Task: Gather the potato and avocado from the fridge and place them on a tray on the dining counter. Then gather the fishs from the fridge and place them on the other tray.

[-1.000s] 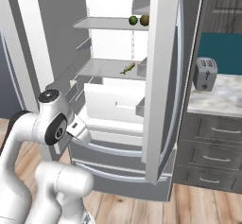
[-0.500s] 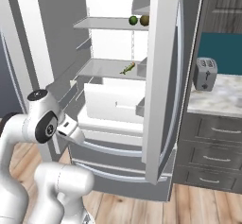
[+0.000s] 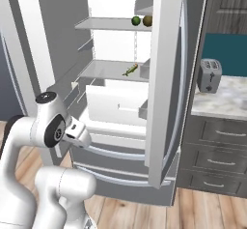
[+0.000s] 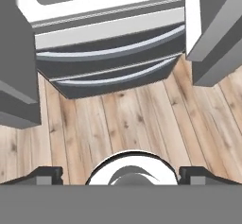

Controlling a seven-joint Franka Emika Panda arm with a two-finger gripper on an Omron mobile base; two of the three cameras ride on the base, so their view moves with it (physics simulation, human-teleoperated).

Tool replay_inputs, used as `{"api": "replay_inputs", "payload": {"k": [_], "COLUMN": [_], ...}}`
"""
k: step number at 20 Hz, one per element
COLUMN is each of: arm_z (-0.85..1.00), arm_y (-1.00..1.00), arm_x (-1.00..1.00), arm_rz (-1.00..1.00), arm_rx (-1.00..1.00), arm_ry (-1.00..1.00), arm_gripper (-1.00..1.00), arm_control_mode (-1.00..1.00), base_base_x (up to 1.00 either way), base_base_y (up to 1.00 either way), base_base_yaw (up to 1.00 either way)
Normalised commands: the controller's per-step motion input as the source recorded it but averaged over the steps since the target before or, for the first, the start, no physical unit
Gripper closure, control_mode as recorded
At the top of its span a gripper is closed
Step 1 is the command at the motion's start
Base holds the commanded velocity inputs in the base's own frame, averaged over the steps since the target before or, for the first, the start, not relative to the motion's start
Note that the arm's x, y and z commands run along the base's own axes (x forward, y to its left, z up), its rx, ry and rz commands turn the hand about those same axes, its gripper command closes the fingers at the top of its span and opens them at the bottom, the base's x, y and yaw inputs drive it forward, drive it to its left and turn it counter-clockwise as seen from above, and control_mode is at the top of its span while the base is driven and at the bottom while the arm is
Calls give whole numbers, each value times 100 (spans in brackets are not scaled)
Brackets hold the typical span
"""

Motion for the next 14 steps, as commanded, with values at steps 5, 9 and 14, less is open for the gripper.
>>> {"api": "replay_inputs", "payload": {"k": [5,9,14], "arm_z": [-3,-2,0], "arm_y": [0,0,0], "arm_x": [-1,0,0], "arm_rz": [11,5,0], "arm_rx": [0,0,0], "arm_ry": [0,0,0], "arm_gripper": [-100,-100,-100], "arm_control_mode": [-100,100,100], "base_base_x": [0,0,9], "base_base_y": [0,0,0], "base_base_yaw": [0,4,1]}}
